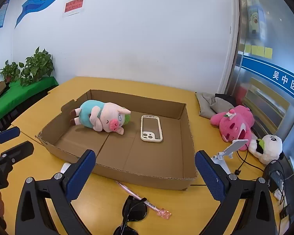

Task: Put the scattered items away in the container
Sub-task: 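Withdraw the right gripper from the box, then lower the right gripper onto the black sunglasses and close on them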

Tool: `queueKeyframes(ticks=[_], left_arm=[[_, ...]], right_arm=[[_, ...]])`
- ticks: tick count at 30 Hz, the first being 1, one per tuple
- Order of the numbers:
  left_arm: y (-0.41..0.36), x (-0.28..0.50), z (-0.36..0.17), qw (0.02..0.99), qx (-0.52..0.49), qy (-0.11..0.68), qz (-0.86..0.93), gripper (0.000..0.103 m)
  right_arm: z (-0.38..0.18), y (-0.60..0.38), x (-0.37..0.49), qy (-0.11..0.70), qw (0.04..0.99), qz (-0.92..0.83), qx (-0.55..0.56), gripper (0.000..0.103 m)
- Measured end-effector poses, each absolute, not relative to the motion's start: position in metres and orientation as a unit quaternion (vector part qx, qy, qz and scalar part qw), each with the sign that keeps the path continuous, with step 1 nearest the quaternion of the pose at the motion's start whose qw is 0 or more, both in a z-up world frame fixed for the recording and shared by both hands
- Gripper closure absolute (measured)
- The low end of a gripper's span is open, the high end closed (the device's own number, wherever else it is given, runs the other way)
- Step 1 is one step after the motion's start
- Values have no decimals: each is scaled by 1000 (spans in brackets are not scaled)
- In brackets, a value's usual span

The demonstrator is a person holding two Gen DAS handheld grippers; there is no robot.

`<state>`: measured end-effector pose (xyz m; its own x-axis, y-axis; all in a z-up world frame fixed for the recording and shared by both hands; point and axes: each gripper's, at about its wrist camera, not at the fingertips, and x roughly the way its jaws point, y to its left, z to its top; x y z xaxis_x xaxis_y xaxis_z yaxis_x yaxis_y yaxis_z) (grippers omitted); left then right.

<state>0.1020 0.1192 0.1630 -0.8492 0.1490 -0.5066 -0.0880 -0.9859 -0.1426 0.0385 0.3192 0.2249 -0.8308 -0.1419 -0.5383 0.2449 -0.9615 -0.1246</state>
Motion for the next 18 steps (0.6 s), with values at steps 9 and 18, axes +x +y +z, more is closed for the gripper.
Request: queueKeyframes(ticks=[9, 18], left_arm=[[117, 106, 148, 69, -275, -76, 956, 22], [107, 107, 143, 71, -285, -84, 952, 22]], right_arm=[[216, 319, 46, 98, 107, -948, 282, 0], [212, 322, 45, 89, 112, -948, 286, 0]])
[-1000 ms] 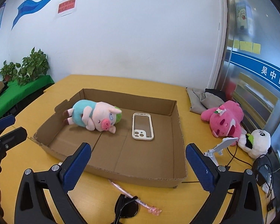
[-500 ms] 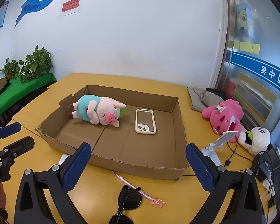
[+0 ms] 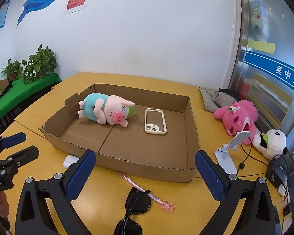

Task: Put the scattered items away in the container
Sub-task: 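Lower the right gripper onto the black sunglasses and close on them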

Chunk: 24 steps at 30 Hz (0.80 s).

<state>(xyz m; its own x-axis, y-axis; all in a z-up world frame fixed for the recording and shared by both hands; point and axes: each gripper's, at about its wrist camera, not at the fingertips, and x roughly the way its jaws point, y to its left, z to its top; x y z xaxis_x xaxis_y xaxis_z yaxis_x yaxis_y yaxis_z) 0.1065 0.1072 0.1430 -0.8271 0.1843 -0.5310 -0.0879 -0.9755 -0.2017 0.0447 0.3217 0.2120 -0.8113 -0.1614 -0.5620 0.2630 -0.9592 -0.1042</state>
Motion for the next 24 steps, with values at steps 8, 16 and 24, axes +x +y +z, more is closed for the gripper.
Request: queueKeyframes(ticks=[8, 16, 24], left_arm=[[101, 101, 119, 98, -323, -116, 934, 22], [116, 85, 86, 157, -377, -156, 900, 22], [168, 52, 39, 257, -451, -191, 833, 22]], right_arm=[[186, 331, 49, 81, 142, -933, 321, 0], [92, 338, 68, 57, 170, -879, 441, 1], [56, 328, 75, 68, 187, -860, 469, 17]])
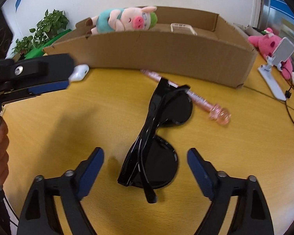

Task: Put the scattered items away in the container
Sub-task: 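Lower the right gripper onto the black sunglasses and close on them, then lift the sunglasses with the right gripper and carry them into the box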

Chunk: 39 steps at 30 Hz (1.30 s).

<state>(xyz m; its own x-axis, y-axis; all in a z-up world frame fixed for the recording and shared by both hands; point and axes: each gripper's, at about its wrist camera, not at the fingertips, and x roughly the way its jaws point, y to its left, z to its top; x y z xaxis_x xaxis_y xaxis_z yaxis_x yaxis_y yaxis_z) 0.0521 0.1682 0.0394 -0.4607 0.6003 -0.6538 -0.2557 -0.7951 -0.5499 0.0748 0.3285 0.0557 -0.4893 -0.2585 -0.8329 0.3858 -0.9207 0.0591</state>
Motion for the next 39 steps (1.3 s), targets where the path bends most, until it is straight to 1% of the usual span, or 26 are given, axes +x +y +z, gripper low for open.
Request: queueKeyframes(ticks=[3, 5, 7, 9, 14, 16, 18, 20, 24, 28, 32, 39], left_arm=[[185, 41, 26, 276, -473, -201, 812, 22], [196, 34, 20, 287, -482, -204, 802, 23], [206, 29, 17, 298, -488, -205, 795, 23], [215, 24, 9, 309, -497, -211, 783, 23], [217, 15, 3, 328, -491, -243, 770, 25], [217, 15, 2, 326, -494, -235, 771, 32], [215, 15, 0, 319, -502, -229, 770, 60], [211, 16, -5, 321, -512, -236, 761, 72], [201, 19, -7, 322, -511, -252, 757, 72], [191, 19, 6, 317, -498, -263, 763, 72], [177, 14, 39, 310, -474, -257, 783, 72], [145, -14, 101, 299, -434, -232, 817, 72]], right_arm=[[55, 325, 80, 87, 183, -866, 457, 18], [57, 328, 82, 82, 183, -869, 453, 22], [58, 331, 84, 78, 187, -870, 449, 29], [59, 332, 89, 77, 198, -871, 444, 32], [56, 328, 101, 77, 228, -872, 427, 34], [56, 328, 104, 78, 234, -873, 421, 35], [57, 332, 104, 64, 243, -873, 419, 35], [59, 336, 104, 49, 253, -871, 417, 35], [62, 331, 110, 71, 261, -870, 411, 35], [74, 325, 111, 71, 275, -872, 399, 35], [96, 307, 112, 88, 287, -877, 375, 35], [149, 266, 74, 108, 323, -878, 335, 35]])
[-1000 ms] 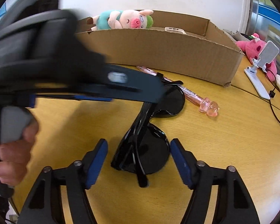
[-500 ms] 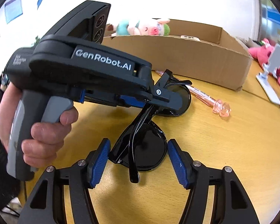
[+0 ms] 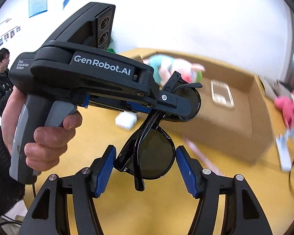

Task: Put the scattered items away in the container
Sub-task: 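Lift the sunglasses with the right gripper and carry them into the box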

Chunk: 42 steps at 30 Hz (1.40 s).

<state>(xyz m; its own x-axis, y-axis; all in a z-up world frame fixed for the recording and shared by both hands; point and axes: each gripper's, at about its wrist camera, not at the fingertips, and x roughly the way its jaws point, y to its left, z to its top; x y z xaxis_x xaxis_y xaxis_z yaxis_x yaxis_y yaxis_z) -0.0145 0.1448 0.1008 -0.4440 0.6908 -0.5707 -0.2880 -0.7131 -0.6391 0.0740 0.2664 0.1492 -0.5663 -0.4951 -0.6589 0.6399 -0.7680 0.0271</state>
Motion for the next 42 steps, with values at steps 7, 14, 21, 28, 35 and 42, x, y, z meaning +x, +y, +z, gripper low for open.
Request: queueKeyframes(ticks=[7, 14, 21, 28, 35, 42], left_arm=[[125, -67, 129, 278, -443, -229, 821, 72], [144, -142, 126, 276, -482, -216, 803, 72], [162, -204, 91, 273, -531, -227, 770, 72], [167, -232, 54, 246, -577, -223, 747, 72], [166, -247, 13, 208, -617, -216, 727, 76], [169, -250, 14, 211, -614, -199, 734, 76]], right_arm=[[175, 242, 11, 67, 349, -867, 348, 35], [178, 244, -67, 20, 344, -851, 396, 35], [154, 277, -128, -21, 334, -822, 461, 35], [117, 285, -174, -74, 339, -774, 530, 35], [89, 277, -210, -69, 309, -755, 575, 69], [81, 277, -216, -72, 298, -757, 577, 58]])
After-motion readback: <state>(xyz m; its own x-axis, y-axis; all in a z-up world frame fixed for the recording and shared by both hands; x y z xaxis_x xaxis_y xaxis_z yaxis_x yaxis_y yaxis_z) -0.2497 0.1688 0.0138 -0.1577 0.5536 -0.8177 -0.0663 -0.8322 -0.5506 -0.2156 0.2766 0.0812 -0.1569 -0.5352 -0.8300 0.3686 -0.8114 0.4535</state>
